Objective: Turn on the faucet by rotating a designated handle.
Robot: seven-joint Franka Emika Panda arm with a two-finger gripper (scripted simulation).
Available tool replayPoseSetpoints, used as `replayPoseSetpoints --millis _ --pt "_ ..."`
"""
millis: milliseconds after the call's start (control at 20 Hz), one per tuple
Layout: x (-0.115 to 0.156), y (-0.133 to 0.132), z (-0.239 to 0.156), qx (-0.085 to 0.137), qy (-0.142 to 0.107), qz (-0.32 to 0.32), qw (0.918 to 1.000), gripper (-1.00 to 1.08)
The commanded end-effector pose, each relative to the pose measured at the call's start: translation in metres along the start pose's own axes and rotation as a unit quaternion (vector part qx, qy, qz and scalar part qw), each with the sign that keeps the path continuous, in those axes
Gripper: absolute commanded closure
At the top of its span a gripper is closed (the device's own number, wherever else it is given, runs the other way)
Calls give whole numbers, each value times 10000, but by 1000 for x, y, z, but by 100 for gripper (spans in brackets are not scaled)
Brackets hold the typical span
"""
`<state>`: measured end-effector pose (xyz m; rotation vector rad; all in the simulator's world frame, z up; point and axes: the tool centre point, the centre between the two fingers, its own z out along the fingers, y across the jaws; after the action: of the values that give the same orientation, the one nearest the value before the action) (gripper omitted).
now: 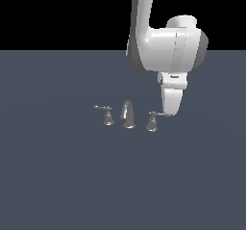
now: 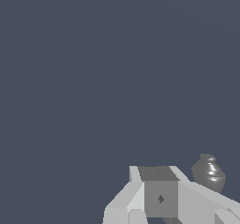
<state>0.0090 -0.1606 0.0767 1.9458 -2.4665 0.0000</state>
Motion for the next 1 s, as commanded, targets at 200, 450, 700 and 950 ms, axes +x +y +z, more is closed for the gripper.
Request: replayPoseSetpoints --millis 200,450,700,950 --pt "10 20 0 0 0 1 10000 108" --pt "3 23 0 35 -10 -45 10000 108" --pt "1 40 0 21 -6 -27 10000 108" --pt "0 58 0 7 -2 -8 10000 108"
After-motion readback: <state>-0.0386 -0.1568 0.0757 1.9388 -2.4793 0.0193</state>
